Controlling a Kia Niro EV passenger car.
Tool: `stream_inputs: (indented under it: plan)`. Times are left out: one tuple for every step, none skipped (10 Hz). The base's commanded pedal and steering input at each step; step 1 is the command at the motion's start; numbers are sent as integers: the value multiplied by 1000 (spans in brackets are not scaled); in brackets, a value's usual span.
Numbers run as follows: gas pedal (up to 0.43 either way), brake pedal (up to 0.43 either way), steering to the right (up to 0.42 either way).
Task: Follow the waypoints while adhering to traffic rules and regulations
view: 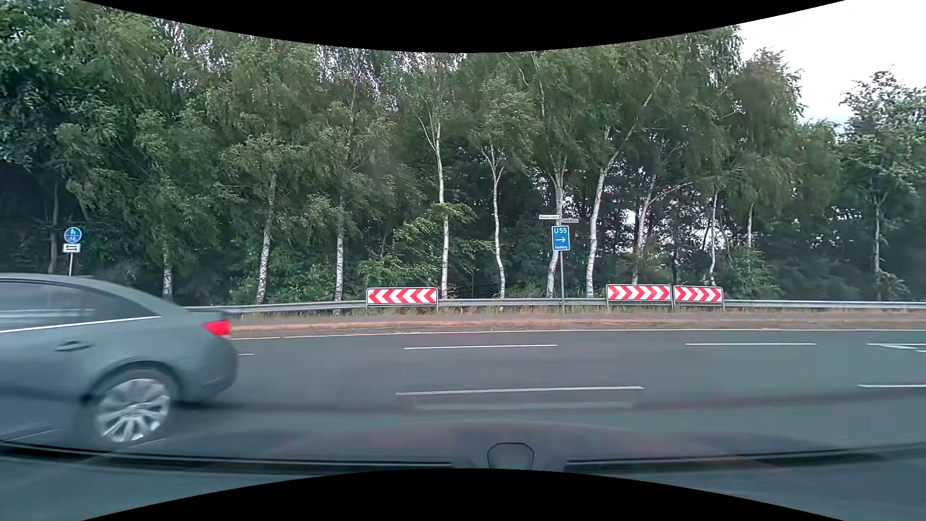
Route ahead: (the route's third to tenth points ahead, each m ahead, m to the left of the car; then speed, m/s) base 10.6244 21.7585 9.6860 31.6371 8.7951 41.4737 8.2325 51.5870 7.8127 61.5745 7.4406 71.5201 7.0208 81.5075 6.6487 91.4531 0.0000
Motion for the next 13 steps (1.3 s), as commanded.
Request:
stream_inputs:
  plan:
    - [0,262,-286]
    - [0,262,-286]
    - [0,262,-286]
    - [0,262,-286]
    - [0,262,-286]
    - [0,262,-286]
    - [0,262,-286]
    - [0,262,-286]
    - [0,262,-286]
    - [0,262,-286]
    - [0,262,-286]
    - [0,262,-286]
    - [0,262,-286]
